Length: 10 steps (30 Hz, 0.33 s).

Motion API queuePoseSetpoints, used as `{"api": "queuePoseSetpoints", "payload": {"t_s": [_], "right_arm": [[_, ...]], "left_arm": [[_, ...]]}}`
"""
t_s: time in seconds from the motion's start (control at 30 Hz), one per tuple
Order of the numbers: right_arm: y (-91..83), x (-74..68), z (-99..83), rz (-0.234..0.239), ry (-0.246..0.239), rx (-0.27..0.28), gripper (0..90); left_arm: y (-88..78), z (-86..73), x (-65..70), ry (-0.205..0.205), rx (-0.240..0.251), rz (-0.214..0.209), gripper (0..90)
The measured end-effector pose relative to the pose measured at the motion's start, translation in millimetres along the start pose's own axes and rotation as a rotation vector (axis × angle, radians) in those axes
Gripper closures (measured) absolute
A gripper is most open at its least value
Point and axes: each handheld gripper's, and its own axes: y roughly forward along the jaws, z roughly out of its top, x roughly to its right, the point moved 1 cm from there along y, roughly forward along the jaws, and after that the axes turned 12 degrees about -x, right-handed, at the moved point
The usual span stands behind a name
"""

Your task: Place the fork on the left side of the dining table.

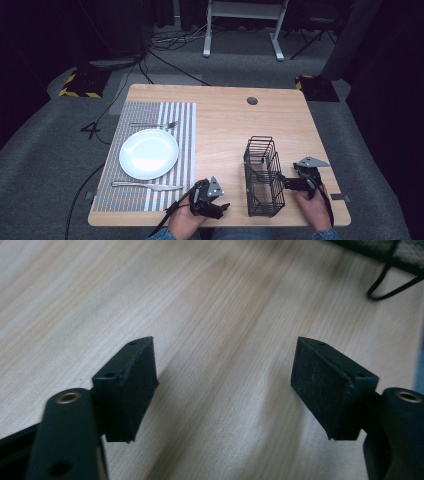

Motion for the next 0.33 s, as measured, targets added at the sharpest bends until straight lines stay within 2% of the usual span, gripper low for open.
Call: {"api": "queuePoseSetpoints", "payload": {"t_s": [0.07,0.1,0.33], "right_arm": [[0.0,0.0,0.0,0.000,0.000,0.000,15.8],[0.0,-0.1,0.0,0.000,0.000,0.000,15.8],[0.0,-0.1,-0.1,0.000,0.000,0.001,15.8]], "left_arm": [[1.1,1.2,-2.3,-0.007,-0.007,-0.009,20.8],[2.1,2.2,-3.3,-0.012,-0.009,-0.009,16.6],[2.8,3.2,-1.7,-0.023,-0.016,0.003,14.7]]}}
